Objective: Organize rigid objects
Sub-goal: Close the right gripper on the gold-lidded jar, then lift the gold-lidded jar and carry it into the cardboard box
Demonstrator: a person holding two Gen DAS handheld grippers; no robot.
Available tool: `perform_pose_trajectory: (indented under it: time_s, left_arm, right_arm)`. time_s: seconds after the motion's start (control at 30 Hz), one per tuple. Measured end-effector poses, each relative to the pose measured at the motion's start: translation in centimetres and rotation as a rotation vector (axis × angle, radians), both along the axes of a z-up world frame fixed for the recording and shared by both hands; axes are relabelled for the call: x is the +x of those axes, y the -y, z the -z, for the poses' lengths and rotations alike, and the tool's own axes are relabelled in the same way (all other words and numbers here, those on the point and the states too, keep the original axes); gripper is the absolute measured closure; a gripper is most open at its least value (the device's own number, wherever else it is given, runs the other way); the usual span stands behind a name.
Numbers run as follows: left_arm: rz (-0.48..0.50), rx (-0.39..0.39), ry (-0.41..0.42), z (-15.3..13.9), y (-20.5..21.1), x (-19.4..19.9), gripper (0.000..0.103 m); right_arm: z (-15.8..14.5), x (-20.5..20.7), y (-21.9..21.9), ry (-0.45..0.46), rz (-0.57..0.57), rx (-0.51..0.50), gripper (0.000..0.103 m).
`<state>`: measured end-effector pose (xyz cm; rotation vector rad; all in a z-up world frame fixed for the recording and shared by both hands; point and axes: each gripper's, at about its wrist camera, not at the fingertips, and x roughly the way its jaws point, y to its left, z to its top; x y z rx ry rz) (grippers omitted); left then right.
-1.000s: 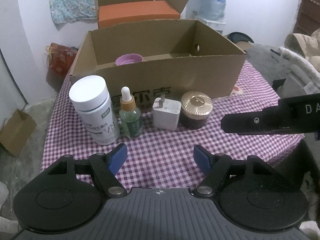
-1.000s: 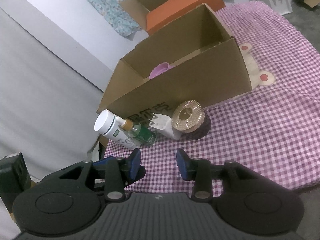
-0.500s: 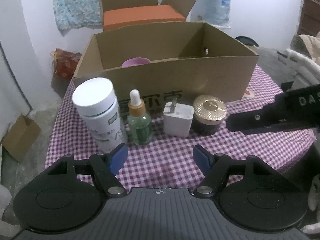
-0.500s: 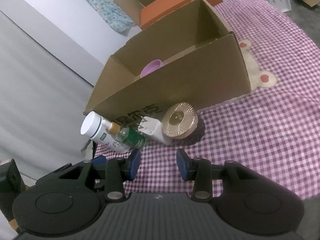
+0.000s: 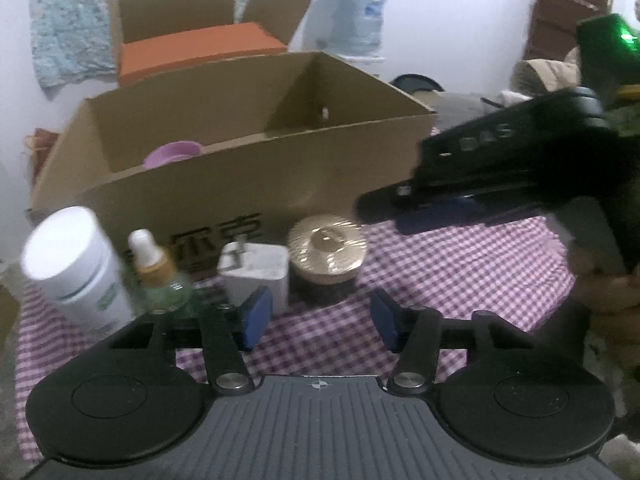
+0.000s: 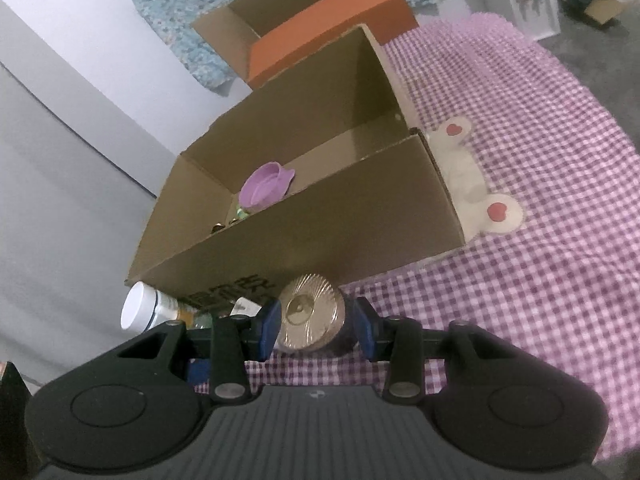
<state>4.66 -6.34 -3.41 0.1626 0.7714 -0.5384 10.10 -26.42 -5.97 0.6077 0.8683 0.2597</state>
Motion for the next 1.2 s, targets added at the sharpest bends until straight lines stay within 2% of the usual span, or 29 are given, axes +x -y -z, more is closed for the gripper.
perform_pose_trajectory:
  time_s: [0.13,0.6,0.87,1.2]
  left_arm:
    - [0.02,0.002,-0.024,0.7,1.1,1.0,0.055]
    - [0.007,0.044,-0.059,1.8,3.0,3.2,0.055]
    - [0.046,0.052,-0.07,1.5,3.7,2.9,0.055]
    - [0.139,0.048,-0.07,1.3,5.4,1.7,0.055]
  right_arm:
    - [1.2,1.6,-0.1,-0.03,-0.02,0.023,0.061]
    - [2.8,4.7,-1.2,-0.057,-0.088,0.024,0.06]
    - [2.6,4.2,-0.5,-0.066,-0.088,0.007,0.06]
    - [2.5,1.5,2.2,-0.09,-0.05,-0.007,0.06]
